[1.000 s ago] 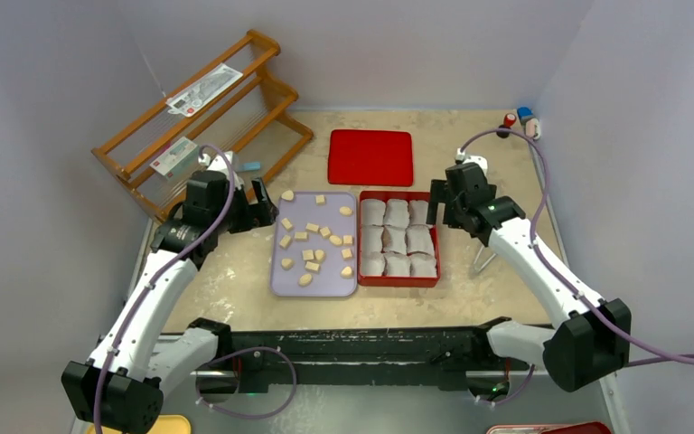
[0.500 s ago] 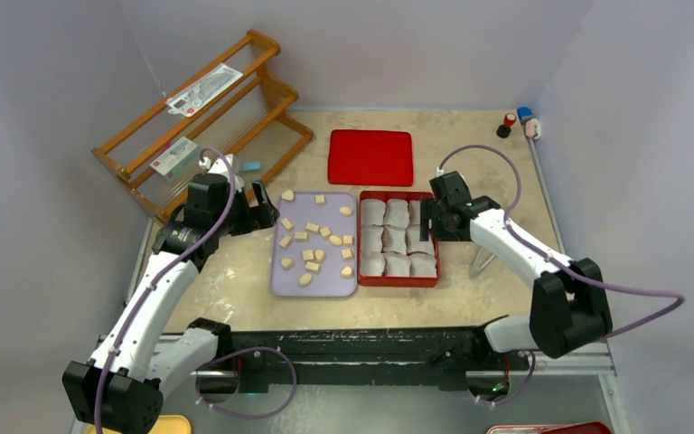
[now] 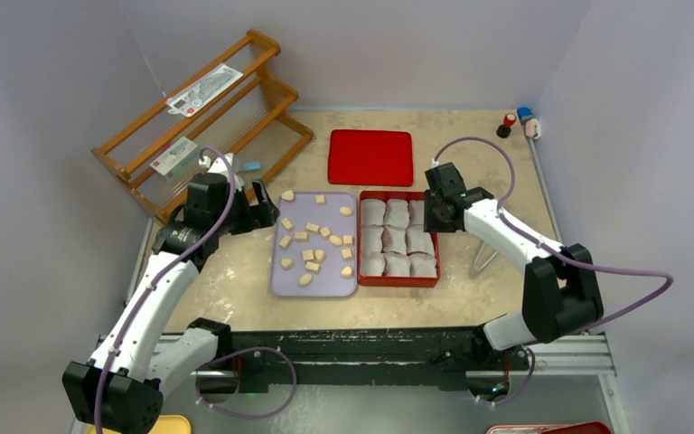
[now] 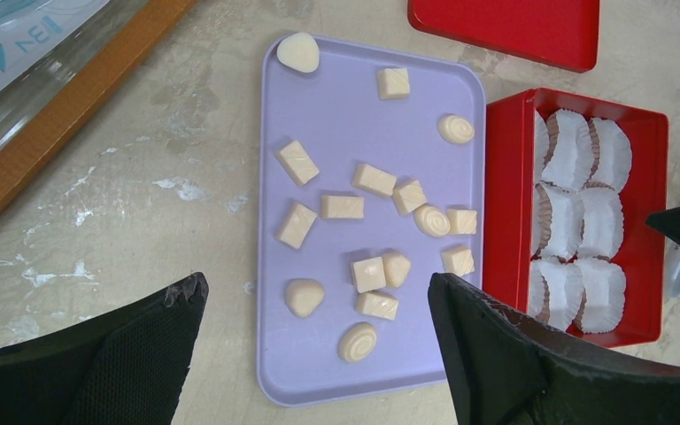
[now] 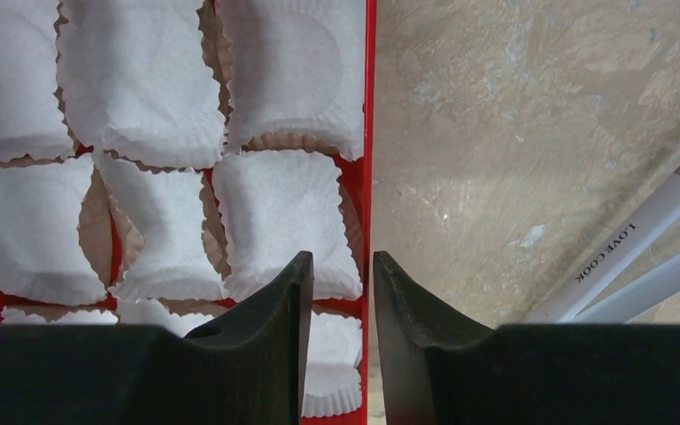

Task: Pack the chocolate

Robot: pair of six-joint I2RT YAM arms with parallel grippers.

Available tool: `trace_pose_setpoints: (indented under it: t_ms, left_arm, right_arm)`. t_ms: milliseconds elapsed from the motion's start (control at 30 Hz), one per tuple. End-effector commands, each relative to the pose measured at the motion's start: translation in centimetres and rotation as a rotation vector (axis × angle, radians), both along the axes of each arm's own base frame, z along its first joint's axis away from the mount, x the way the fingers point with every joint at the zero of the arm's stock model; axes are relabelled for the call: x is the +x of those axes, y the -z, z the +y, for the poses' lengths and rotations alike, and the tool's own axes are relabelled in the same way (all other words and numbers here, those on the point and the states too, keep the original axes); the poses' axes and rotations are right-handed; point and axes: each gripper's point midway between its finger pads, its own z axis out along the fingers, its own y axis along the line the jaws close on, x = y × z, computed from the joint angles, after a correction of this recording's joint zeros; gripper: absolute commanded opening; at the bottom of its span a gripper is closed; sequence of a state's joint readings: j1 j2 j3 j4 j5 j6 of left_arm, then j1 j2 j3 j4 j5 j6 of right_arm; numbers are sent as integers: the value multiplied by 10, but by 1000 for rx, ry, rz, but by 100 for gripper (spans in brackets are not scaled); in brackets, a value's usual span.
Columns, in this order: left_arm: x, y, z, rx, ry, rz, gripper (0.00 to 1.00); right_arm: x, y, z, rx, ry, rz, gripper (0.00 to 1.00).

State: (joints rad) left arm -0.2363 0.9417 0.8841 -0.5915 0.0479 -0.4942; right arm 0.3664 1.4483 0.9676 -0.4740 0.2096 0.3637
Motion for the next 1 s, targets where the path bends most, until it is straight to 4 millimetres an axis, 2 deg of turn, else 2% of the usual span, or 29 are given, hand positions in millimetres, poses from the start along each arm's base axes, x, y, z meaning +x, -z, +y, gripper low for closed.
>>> trace_pose_setpoints:
  t_ms: [0,200,433,567,967]
  left_arm:
    - [7,-12,-3,-7,11,-54,94]
    - [9,-10,-4,-7,17,-50,93]
    - [10,-7,-5,-7,21,-50,93]
    - [10,-4,-5,-3,24,-41,93]
    - [12,-2,-6,0,28,-38,93]
  right_arm:
    - [10,-3,7,12,1,-2,33]
    - [11,5,4,-6,12,13,32]
    - [13,10,-1,-24,36,28,9]
    - [13,14,-8,-40,62,47,0]
    - [16,6,-28,-66,140,36,0]
